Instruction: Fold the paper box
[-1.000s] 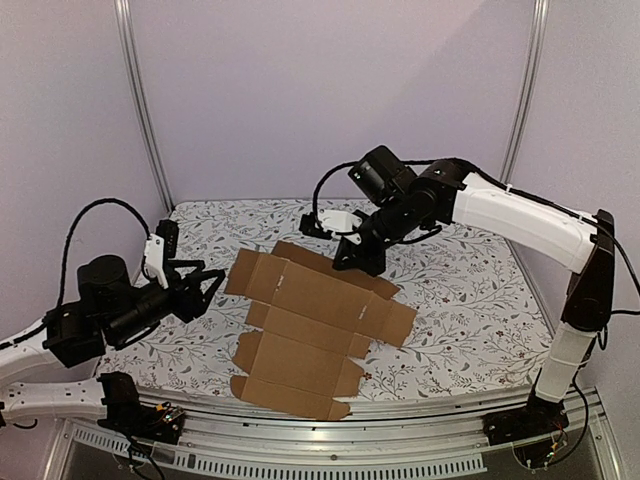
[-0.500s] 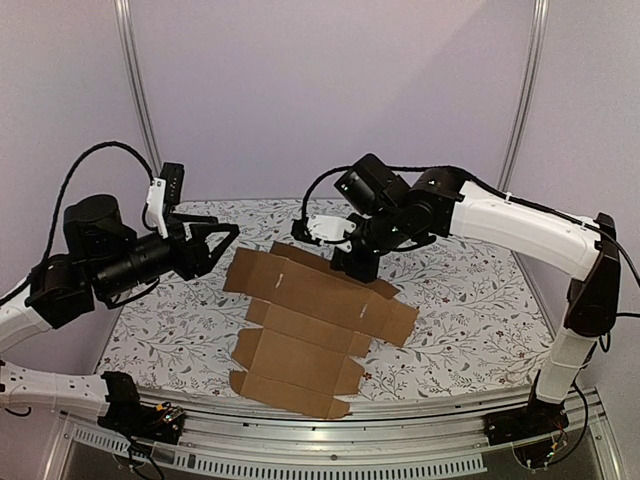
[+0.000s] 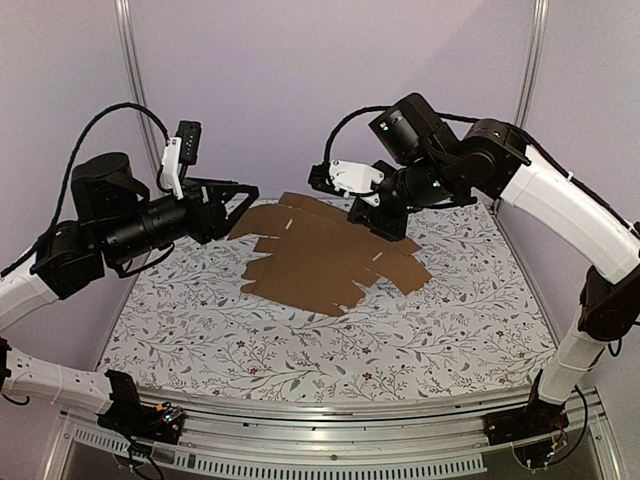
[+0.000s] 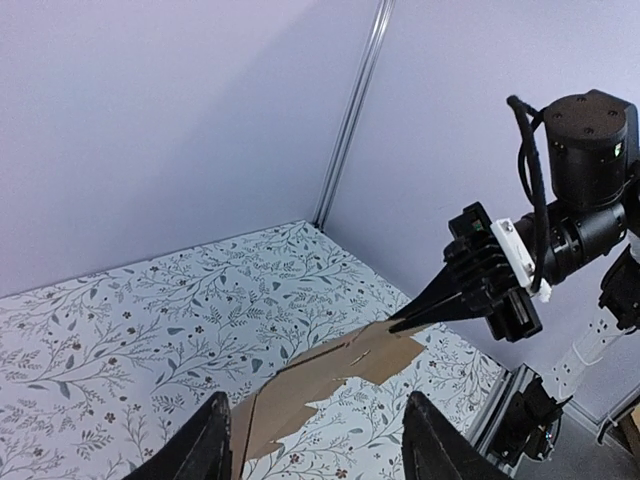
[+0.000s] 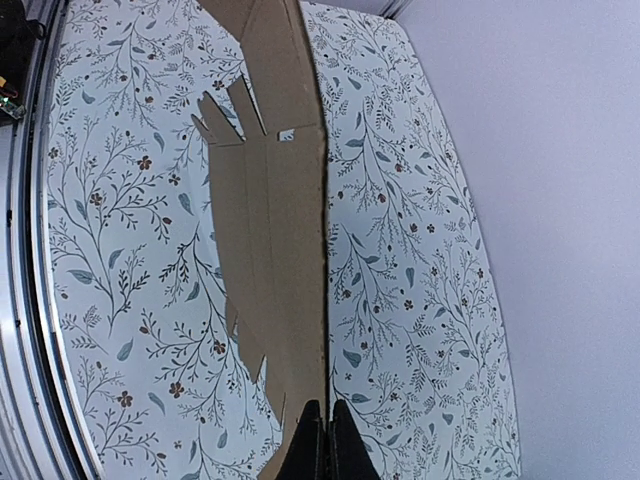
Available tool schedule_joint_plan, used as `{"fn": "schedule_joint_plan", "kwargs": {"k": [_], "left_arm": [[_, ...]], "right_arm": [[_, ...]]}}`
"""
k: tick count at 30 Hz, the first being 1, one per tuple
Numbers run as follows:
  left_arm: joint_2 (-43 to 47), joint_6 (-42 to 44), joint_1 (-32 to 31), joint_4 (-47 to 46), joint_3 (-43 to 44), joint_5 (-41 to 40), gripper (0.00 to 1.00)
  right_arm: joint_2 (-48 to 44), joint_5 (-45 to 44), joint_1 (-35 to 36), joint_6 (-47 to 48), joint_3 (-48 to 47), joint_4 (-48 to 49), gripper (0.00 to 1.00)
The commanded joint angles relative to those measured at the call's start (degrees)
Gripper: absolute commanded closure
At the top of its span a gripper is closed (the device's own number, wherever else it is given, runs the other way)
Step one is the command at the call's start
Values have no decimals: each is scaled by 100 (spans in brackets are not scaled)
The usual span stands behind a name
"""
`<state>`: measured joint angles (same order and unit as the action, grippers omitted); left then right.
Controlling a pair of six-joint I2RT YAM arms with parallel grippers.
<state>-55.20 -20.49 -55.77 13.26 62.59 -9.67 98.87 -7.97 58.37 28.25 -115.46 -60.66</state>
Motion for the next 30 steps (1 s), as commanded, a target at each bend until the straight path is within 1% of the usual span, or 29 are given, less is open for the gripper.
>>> {"fn": "schedule_joint_plan", "kwargs": {"k": [1,6,8,10,11,12,13,18,25,30], "left_arm": [[-245,29,-60,-311,480,3,46],[-560,-46,-64,-446,795,107,59],[-691,11,-63,-412,917,159,67],[-808,86,-55,-262,1051,208,78],[-902,150,-41,-35,1185,254,90],[-945,162,-44,87,1246,278,97],[-992,170,-32,202,1294,300,100],[-1121,87,-13,776,1495,397,100],[-1445,-163,-13,1877,1961,560,100],[-1644,-213,-13,2203,2129,736,100]], "right_arm": [[-134,141,188,140,-61,-510,100],[-192,57,360,80,-48,-573,100],[-206,-26,435,63,-55,-576,100],[-218,-85,477,28,-58,-562,100],[-235,-184,514,-24,-94,-564,100],[-243,-221,531,-55,-105,-569,100],[-257,-256,543,-88,-105,-584,100],[-327,-396,589,-200,-69,-557,100],[-372,-566,630,-285,-72,-384,100],[-366,-714,704,-326,-99,-236,100]]}}
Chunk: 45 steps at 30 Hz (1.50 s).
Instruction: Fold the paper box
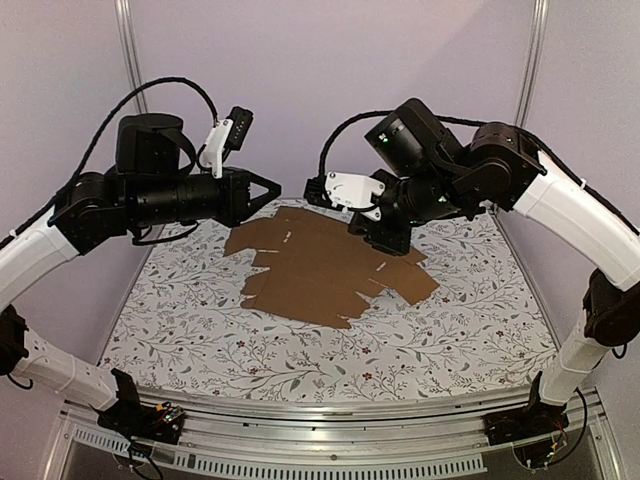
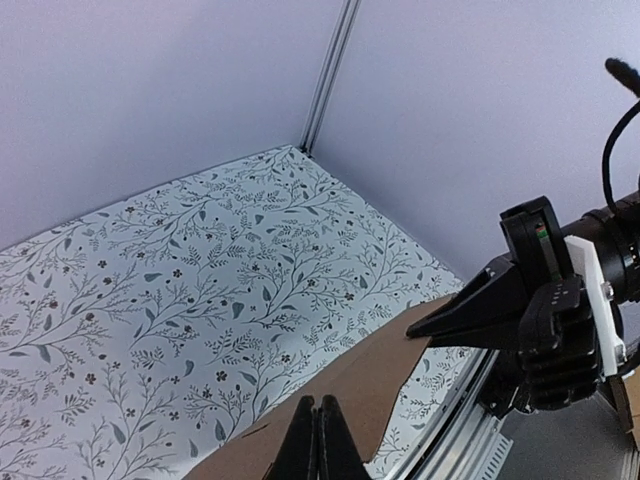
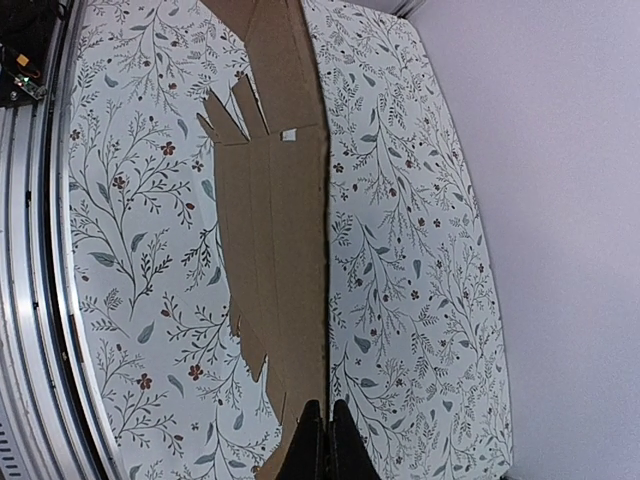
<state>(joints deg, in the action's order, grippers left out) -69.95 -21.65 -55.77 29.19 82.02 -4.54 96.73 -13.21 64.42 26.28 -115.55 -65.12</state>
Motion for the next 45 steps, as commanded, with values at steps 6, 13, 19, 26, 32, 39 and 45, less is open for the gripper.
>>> {"fn": "schedule_joint_plan", "kwargs": {"k": [6,13,19,26,32,39,45], "left_arm": [[-382,-85,-13,709,351,647,100],[-472,-65,-31,851,505,859,100],[-554,-76,-75,1035,637,904,100],[-665,-53,-104,1207,935,885,100],[-793,-55,-111,1277,1103,870,100],[-892,-159,-122,1274,1122,802,100],[-930,-251,-126,1223,1064,476,100]], "right_arm": [[-115,-395,147,-278,-186,320,100],[49,-705,145,-543,-372,341,100],[174,-757,147,-809,-493,325,100],[232,-805,189,-879,-512,349,100],[280,-849,244,-904,-508,349,100],[282,-892,257,-1075,-532,434,100],[256,-656,285,-1318,-523,561,100]]}}
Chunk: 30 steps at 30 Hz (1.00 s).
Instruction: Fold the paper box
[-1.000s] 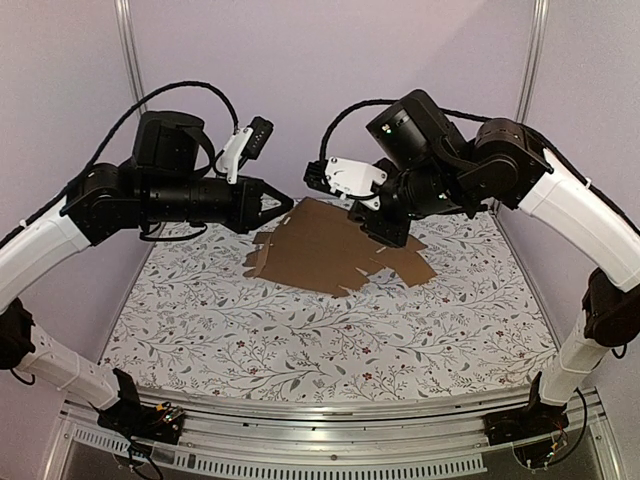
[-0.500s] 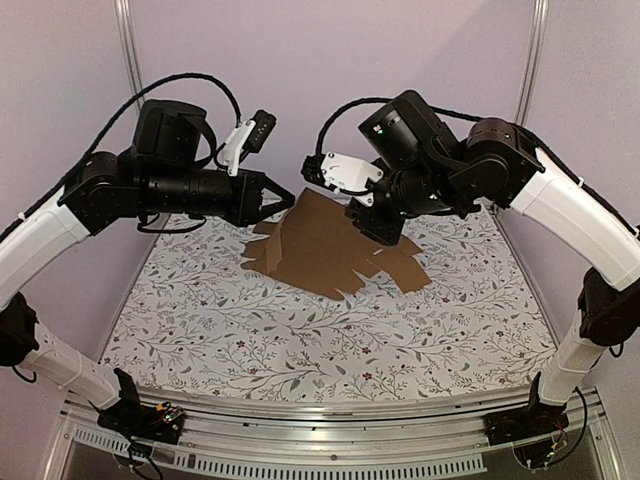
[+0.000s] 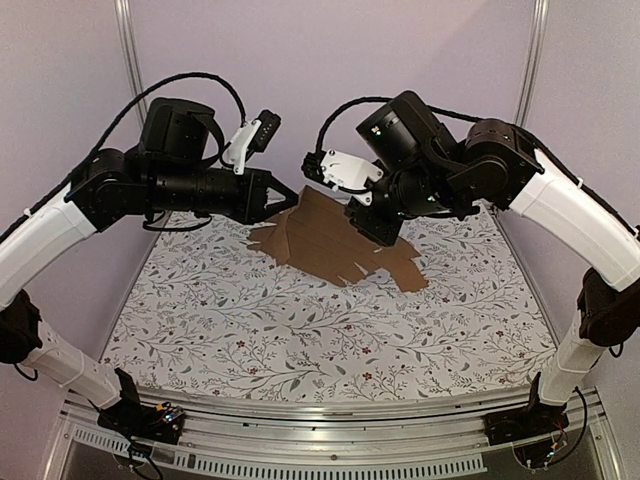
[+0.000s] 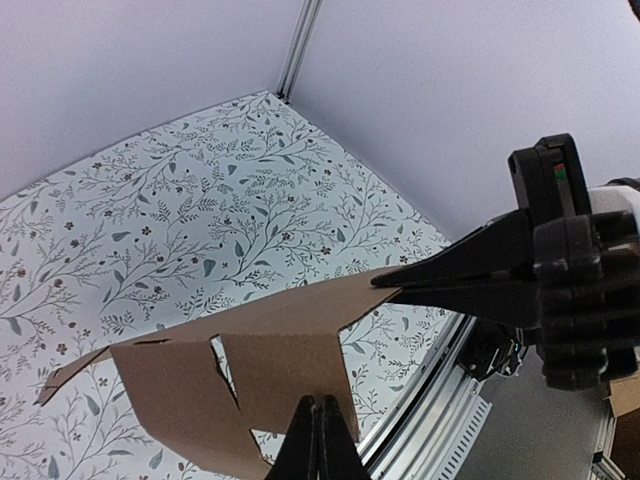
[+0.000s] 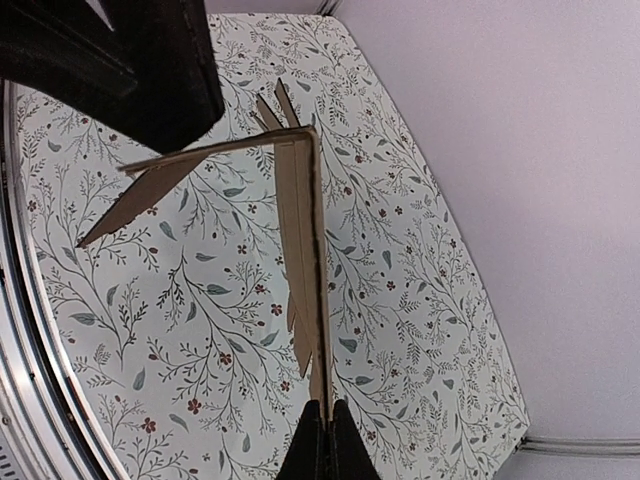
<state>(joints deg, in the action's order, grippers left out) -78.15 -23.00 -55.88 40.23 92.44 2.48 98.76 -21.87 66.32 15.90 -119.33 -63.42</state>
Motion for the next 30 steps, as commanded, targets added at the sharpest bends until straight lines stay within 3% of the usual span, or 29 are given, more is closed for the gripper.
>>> {"fn": "schedule_joint_plan", "kwargs": {"k": [1,18,30], "left_arm": [[-98,-138,-112,60,-33,-225,100],[-374,-774,-112,-1097,-531,-213,100],[-29,-427,-113,-466,-291,-845,99]], "right_arm": [[28,250,108,-316,-97,440,100],[-745,463,173,-726,1063,1307,100],[-1002,364,177,-667,1463,1188,100]]}}
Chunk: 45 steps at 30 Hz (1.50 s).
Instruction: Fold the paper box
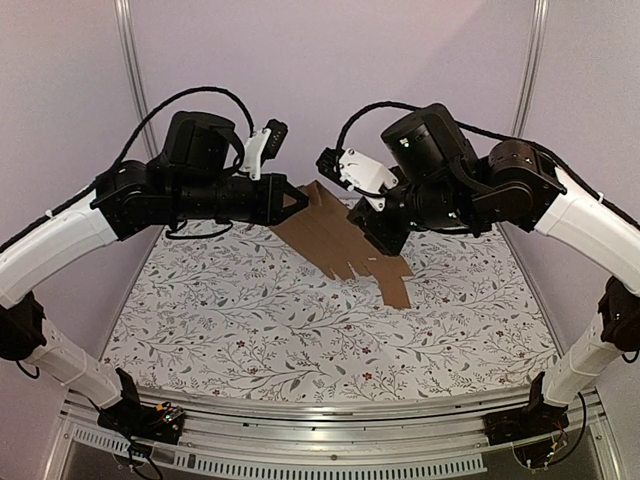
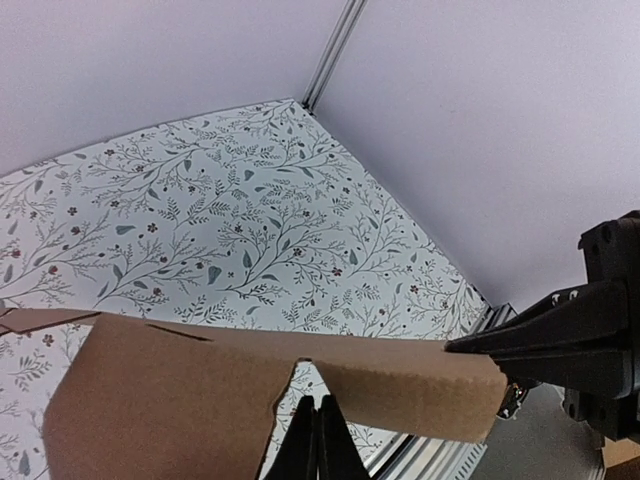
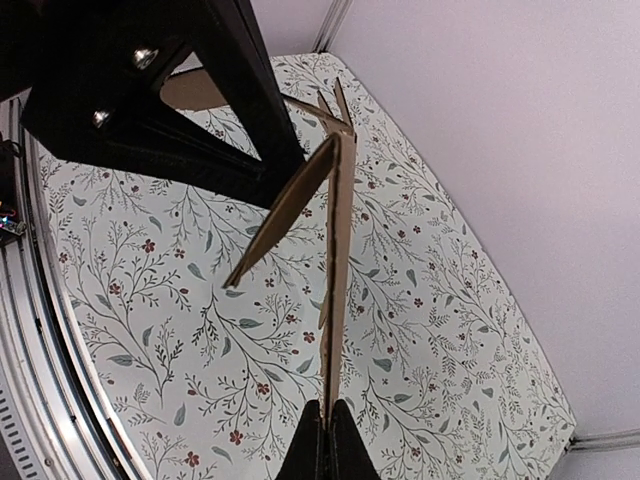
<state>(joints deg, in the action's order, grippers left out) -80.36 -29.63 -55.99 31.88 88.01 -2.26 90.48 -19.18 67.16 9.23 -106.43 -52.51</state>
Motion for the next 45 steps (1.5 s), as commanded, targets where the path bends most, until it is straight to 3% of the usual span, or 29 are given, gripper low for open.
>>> {"fn": "schedule_joint_plan", "kwargs": {"k": [1,16,24,30,37,45], "left_arm": [[240,275,-103,448,189,-411,98],[1662,922,-99,1602,18,-936,83],[2815,1132,-82,1190,-1460,-1346,74],[3177,1135,9,482,-2617,-1220,85],[3071,1095,52,-27,-2965,-735,99],[2926,1161,53,-360,-3055,32,100]], "right_arm": [[-191,112,93,-1,205,86,100],[-594,667,95,213,594,-209,100],[-758,1244,89,74,412,-435,100],[-1027,1997,86,-35,514,-528,100],[-1252,2225,81,-153,699,-547,100],[-1214,2378,84,-340,968,-328,100]]}}
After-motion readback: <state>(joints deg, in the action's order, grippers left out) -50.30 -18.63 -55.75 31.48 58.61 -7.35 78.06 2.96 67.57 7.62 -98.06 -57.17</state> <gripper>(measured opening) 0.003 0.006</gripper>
